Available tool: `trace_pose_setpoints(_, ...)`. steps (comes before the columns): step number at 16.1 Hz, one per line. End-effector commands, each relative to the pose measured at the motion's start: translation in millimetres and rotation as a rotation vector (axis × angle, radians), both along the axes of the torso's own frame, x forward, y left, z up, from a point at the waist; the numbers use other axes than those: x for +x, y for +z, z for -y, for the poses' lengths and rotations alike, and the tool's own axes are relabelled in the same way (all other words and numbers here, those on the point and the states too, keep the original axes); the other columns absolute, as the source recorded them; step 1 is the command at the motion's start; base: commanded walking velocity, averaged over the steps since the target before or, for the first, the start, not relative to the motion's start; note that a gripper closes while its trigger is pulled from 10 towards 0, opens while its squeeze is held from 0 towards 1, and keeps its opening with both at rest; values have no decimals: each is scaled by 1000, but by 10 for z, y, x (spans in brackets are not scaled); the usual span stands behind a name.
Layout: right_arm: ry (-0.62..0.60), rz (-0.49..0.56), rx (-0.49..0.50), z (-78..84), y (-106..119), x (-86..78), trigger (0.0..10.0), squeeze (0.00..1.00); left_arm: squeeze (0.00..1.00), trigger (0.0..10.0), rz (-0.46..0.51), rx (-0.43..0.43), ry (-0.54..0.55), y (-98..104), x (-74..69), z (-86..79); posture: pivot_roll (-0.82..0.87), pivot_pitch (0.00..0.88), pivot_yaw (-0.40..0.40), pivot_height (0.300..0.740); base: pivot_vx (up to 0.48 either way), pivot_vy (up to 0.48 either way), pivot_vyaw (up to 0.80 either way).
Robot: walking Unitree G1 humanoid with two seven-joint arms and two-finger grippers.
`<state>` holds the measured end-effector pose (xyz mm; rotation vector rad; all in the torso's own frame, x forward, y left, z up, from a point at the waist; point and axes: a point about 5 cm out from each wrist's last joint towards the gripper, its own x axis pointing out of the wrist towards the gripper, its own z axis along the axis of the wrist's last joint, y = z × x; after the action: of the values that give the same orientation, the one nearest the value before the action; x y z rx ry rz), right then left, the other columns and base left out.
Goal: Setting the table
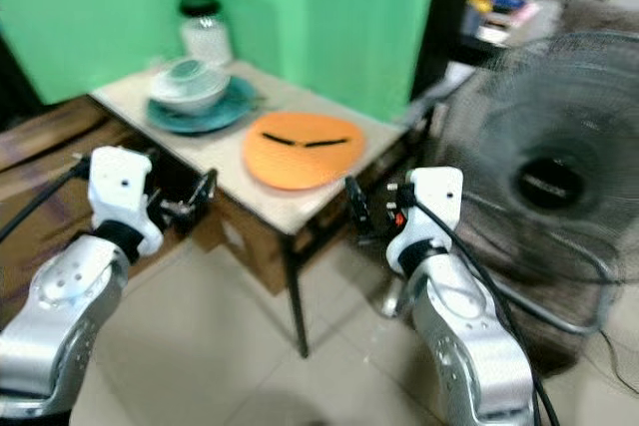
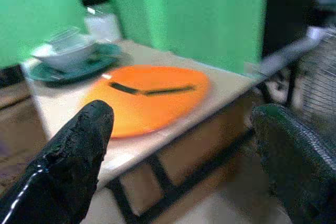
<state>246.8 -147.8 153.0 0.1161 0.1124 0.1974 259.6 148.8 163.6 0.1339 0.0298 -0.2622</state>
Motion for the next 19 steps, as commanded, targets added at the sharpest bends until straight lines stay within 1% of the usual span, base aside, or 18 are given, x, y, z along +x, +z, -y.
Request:
trace_pose_setpoints(1, 5, 13, 5, -9, 37, 14, 10000, 0, 0, 10000, 15, 21, 5, 37, 0, -39, 145, 0, 59, 740, 315, 0, 0)
trace_pose_setpoints(13, 4, 10, 19, -15, 30, 6, 10000, 0, 0, 10000, 13, 20, -1, 35, -8, -41, 145, 0, 58, 740, 315, 0, 0)
trace_pose_setpoints(17, 16, 3, 6, -27, 26, 1, 10000, 0, 0, 10000, 13, 21, -3, 34, -10, -38, 144, 0, 59, 740, 316, 0, 0)
trace_pose_setpoints(19, 17, -4, -3, -25, 22, 5, 10000, 0, 0, 10000, 12, 21, -5, 33, -11, -41, 143, 0, 59, 740, 315, 0, 606)
